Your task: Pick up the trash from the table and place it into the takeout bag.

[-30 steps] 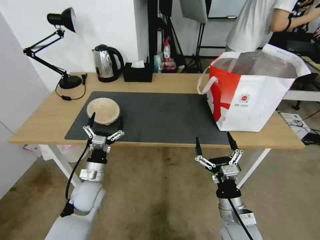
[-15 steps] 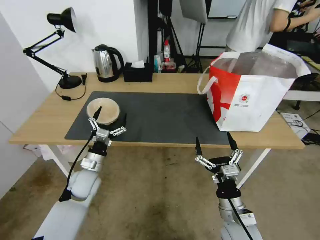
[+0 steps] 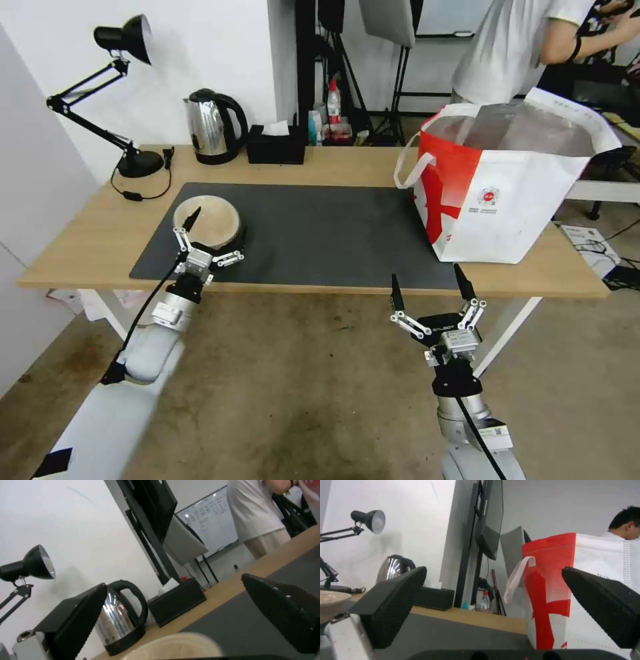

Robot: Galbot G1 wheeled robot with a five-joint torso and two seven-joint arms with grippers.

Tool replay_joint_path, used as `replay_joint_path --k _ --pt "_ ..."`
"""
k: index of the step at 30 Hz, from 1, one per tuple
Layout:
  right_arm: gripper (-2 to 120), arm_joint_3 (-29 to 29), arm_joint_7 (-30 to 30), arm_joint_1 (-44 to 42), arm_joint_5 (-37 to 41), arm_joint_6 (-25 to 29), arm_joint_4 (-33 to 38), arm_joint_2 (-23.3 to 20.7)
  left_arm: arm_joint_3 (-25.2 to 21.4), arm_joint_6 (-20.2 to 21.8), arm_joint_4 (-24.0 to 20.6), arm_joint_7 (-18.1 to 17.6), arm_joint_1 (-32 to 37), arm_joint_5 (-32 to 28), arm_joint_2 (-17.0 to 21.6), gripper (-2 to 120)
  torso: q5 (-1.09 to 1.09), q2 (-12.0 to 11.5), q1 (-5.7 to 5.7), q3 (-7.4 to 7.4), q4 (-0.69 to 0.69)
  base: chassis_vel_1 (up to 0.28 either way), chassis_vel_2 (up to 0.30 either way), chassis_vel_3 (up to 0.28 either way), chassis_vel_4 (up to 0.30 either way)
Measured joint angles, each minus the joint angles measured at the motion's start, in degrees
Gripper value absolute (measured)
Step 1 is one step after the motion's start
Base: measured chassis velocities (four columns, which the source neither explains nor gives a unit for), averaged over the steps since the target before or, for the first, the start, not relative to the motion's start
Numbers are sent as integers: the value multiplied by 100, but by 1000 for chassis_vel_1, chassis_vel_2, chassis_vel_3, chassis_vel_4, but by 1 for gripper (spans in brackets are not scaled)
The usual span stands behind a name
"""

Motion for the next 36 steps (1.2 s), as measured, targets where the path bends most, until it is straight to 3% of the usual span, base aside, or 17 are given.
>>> replay_joint_path --k 12,36 --pt "100 0 0 0 0 0 0 0 -152 71 172 244 -11 75 130 100 0 0 0 0 0 0 0 0 0" --pt "100 0 0 0 0 0 0 0 -221 87 437 282 -49 209 180 100 0 0 0 -1 0 0 0 0 0"
